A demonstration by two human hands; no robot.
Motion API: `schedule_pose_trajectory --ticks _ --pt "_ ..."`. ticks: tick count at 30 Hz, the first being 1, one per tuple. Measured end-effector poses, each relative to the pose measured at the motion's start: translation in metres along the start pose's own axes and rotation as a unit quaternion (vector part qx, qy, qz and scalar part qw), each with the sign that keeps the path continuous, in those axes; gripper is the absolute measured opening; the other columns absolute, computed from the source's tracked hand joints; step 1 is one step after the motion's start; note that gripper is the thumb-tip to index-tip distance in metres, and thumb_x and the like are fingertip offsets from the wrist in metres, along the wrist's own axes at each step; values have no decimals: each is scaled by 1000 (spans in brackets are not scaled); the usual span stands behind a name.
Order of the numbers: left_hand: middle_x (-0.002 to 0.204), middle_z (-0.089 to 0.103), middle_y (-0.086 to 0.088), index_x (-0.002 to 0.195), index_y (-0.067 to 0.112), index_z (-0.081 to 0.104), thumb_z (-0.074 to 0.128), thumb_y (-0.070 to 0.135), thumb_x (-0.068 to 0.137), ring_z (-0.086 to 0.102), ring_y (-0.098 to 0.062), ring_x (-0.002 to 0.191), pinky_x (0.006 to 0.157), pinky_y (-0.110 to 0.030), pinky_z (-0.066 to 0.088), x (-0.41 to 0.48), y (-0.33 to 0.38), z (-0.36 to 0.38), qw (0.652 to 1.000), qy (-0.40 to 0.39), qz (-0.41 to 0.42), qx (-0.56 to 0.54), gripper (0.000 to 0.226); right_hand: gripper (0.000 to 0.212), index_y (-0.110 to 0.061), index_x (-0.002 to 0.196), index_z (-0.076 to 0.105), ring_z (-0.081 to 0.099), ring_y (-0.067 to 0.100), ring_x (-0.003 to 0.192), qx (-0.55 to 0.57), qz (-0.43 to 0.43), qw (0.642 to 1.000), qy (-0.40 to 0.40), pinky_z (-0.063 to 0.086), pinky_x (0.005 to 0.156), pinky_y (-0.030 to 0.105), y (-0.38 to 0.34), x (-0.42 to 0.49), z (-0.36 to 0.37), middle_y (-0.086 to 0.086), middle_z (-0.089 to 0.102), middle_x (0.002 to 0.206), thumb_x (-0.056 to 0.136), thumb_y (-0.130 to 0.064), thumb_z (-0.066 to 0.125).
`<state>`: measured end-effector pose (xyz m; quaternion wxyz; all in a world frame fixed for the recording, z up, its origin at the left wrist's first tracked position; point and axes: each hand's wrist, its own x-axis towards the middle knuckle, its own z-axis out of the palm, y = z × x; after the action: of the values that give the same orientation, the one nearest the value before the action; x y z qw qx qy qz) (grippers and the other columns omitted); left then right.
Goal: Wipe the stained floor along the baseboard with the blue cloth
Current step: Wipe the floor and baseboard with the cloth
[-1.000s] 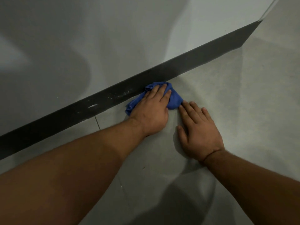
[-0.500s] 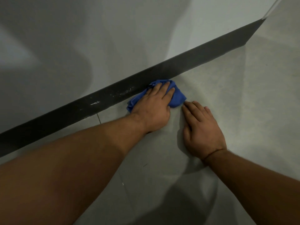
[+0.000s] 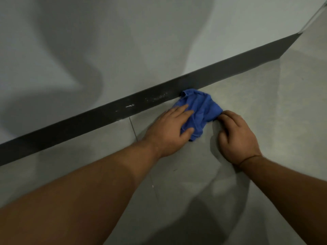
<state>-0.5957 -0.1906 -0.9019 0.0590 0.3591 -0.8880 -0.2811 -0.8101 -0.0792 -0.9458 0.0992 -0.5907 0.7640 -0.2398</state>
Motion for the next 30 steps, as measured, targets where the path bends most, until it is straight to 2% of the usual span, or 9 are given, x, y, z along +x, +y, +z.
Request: schedule_pose_trajectory --ticks 3,6,9,13,16,20,26,28,30 --pt "150 51 0 137 24 58 55 33 88 46 -20 136 113 -37 39 -67 -31 -17 996 54 -38 55 51 34 -3 113 64 55 36 112 1 39 999 30 43 99 41 -14 7 -7 16 59 120 91 -25 50" --pt "148 51 -2 135 24 57 59 37 87 44 -23 135 112 -40 39 -116 -68 -29 983 47 -136 112 50 31 -11 107 61 53 31 106 -32 50 995 75 46 88 42 -49 28 -8 11 56 115 93 -38 53" --pt "157 35 -5 148 23 42 60 61 82 32 -27 142 116 -44 34 -142 -91 -39 962 28 -240 125 77 61 -9 131 56 49 34 126 -88 63 994 -24 45 103 46 -85 60 10 14 52 137 92 -55 52" --pt "167 7 -4 158 25 15 61 85 64 6 -28 153 123 -43 18 -149 -101 -39 954 -18 -282 97 120 94 -15 160 18 7 37 154 -164 169 952 -195 11 124 55 -115 81 42 14 10 168 90 -74 42" --pt "167 -13 -1 159 24 -2 62 85 63 -11 -26 154 125 -48 3 -152 -102 -31 960 -36 -266 84 130 80 -16 159 20 2 37 155 -169 146 957 -187 11 123 58 -136 80 61 10 5 170 96 -61 40" --pt "166 -21 1 158 25 -9 60 84 67 -19 -24 153 125 -50 -2 -154 -105 -27 962 -30 -259 75 129 70 -15 158 26 11 39 152 -188 132 956 -184 18 121 55 -165 77 77 12 11 168 96 -41 46" --pt "162 -34 0 156 23 -21 59 81 71 -33 -24 148 122 -52 -13 -154 -107 -29 962 -71 -255 64 130 55 -22 148 50 38 23 142 -79 -22 988 -132 29 121 38 -159 58 75 0 44 155 94 -13 60" --pt "160 -37 0 155 22 -24 60 81 71 -36 -25 146 121 -52 -14 -153 -109 -30 961 -87 -256 61 132 46 -20 140 58 53 14 124 10 29 997 -65 36 109 22 -153 55 69 -2 59 140 95 -9 59" --pt "160 -39 0 154 22 -25 61 80 71 -37 -25 146 121 -52 -15 -153 -110 -30 961 -90 -255 59 133 36 -20 131 64 58 9 102 132 128 982 28 43 95 19 -152 59 57 -2 67 115 99 -10 51"
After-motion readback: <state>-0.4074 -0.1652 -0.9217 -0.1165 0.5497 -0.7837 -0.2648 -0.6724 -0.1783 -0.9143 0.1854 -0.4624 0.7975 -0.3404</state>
